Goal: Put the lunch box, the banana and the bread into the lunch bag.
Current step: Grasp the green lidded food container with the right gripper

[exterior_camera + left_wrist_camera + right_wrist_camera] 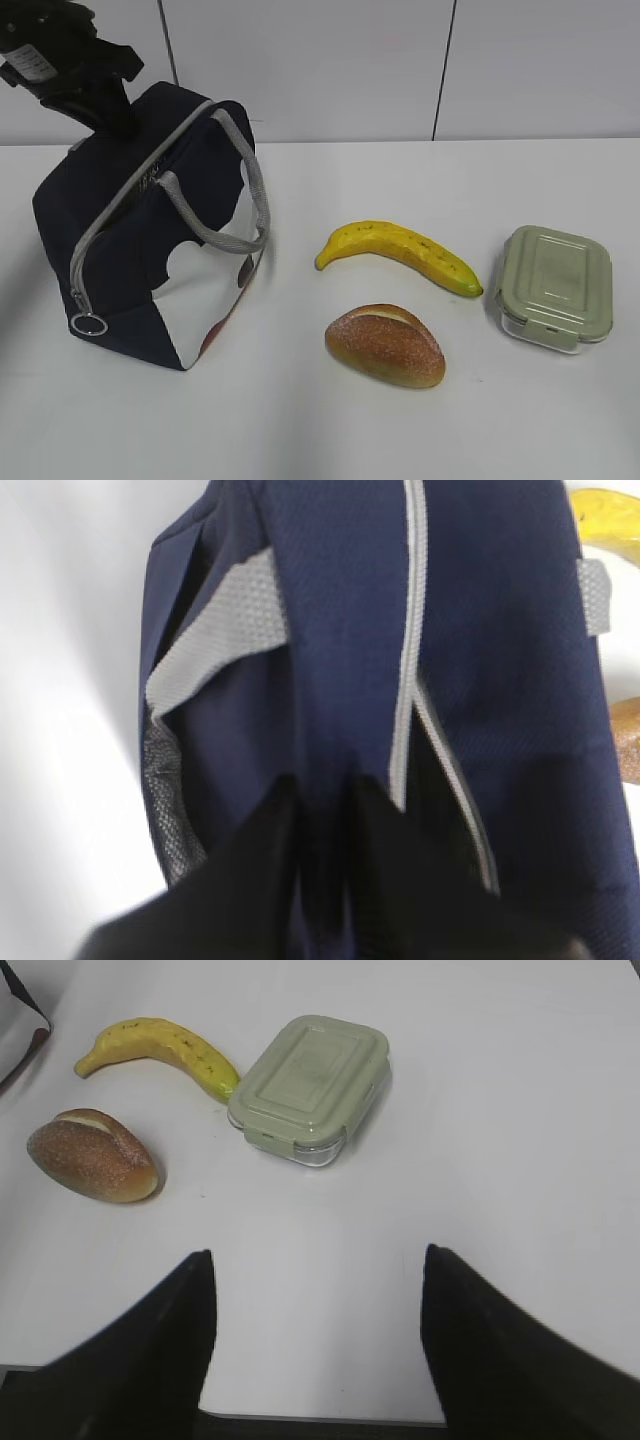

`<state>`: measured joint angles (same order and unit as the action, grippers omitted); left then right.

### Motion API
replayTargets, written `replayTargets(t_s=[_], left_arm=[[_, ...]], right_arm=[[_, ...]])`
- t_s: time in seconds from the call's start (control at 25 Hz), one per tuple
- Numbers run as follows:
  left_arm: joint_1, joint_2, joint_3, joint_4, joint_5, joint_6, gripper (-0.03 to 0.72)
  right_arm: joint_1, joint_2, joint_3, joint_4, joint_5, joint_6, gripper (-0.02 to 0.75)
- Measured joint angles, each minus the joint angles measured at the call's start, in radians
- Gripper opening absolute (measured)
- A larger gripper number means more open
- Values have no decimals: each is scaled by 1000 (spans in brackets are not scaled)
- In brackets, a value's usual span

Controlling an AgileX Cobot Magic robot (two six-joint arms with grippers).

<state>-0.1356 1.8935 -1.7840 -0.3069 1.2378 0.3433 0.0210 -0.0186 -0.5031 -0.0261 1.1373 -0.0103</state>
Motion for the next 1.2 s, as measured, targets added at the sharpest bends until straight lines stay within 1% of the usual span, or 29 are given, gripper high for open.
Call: replayTargets(t_s=[0.08, 0.12, 0.16, 0.56, 1.2], left_arm=[[0, 0, 0, -3, 0, 0, 38], [0, 0, 0, -5, 0, 0, 13], [0, 0, 0, -10, 0, 0, 4], [0, 0, 0, -108, 0, 0, 0], [0, 0, 0, -138, 0, 0, -1]], right_arm=[[0, 0, 0, 0, 0, 0, 477], [0, 0, 0, 0, 0, 0, 477], [0, 0, 0, 0, 0, 0, 477], [0, 0, 0, 0, 0, 0, 477], [0, 0, 0, 10, 1, 0, 477]])
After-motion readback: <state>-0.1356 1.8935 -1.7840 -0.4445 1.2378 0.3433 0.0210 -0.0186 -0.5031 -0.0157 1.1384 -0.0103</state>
